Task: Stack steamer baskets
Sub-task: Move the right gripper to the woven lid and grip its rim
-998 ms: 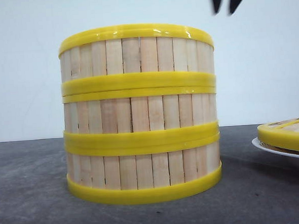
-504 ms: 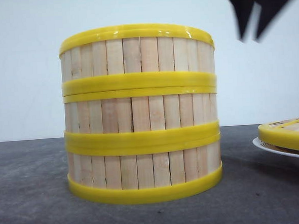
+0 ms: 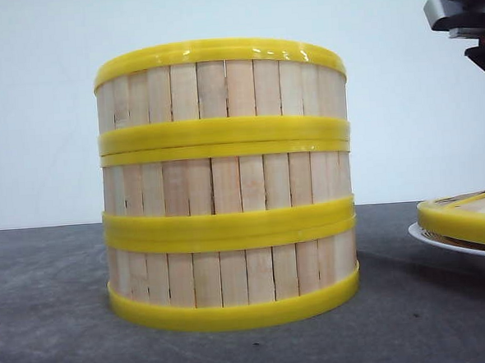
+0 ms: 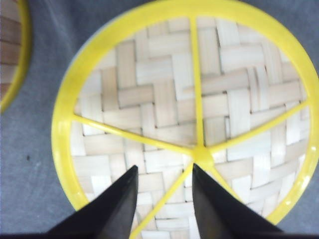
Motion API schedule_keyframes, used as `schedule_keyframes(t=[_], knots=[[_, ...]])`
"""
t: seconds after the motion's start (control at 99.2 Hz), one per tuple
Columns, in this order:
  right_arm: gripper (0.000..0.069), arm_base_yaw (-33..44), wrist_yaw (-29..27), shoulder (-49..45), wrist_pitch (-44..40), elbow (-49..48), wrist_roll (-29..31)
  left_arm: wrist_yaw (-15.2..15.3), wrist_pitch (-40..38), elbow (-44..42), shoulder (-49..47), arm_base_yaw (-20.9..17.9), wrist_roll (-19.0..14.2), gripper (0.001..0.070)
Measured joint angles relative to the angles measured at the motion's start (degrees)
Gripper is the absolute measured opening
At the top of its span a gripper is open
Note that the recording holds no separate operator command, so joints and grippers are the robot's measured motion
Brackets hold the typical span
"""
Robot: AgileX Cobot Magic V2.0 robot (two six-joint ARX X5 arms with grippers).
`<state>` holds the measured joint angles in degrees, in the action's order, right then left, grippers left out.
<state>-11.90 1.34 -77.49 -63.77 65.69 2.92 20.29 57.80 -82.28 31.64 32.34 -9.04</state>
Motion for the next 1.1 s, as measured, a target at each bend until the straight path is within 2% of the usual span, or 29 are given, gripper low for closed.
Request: schedule_keyframes(t=[0.111,0.353,0.837,1.099], knots=[[0.0207,1.0,-0.1,0.0,-2.9,0.0,-0.2,-2.2,0.0,0.1,0.7,0.0,-0.2,0.0634],[0.0212,3.6,-0.1,0.0,-3.5,-0.1,-1.3,-2.3,0.0,0.1,0.8,0.0,-0.9,0.0634],[0.0212,4.6,2.1,-1.1,4.7,-4.1,-1.2,-2.3,0.0,0.1,0.7,0.0,-0.9,0.0634],[0.0212,4.6,1.8,-4.2,3.7,-4.1,-1.2,-2.3,0.0,0.1,0.7,0.0,-0.9,0.0634]])
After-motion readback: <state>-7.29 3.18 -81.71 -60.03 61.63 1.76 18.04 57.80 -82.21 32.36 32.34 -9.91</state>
